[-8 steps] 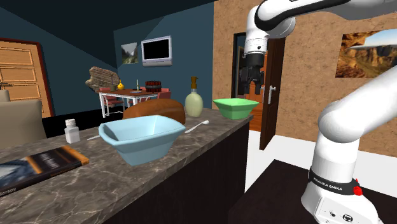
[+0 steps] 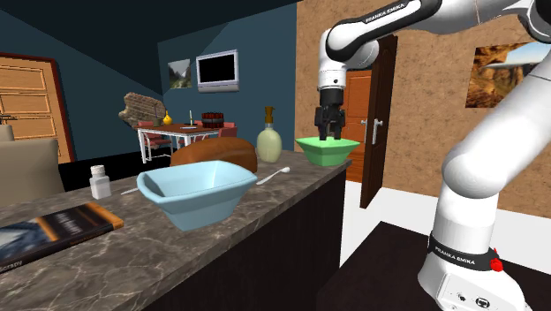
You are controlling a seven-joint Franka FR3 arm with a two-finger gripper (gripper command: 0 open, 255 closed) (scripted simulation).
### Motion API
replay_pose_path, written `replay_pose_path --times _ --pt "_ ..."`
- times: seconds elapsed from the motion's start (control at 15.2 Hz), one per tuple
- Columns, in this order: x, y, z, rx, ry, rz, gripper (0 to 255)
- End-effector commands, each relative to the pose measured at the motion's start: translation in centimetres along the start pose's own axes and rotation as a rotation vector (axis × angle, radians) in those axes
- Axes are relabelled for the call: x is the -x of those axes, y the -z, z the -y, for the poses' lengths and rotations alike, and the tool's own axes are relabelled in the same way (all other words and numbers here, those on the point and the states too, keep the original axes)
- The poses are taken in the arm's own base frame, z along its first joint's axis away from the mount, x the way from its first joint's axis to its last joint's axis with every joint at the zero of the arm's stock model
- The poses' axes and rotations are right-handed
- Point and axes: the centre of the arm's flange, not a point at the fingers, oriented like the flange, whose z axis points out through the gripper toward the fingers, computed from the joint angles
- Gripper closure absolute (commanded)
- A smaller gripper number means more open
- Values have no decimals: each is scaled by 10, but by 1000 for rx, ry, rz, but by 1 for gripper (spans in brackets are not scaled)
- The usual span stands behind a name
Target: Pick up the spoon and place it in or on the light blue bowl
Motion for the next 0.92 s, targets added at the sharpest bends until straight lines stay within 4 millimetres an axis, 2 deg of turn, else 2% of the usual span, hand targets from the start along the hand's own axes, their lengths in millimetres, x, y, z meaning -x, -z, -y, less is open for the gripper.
replay_pose_path --times 0.0,0.86 --pt "-28 -8 -1 9 14 9 0" --pt "-194 -80 2 61 104 74 0"
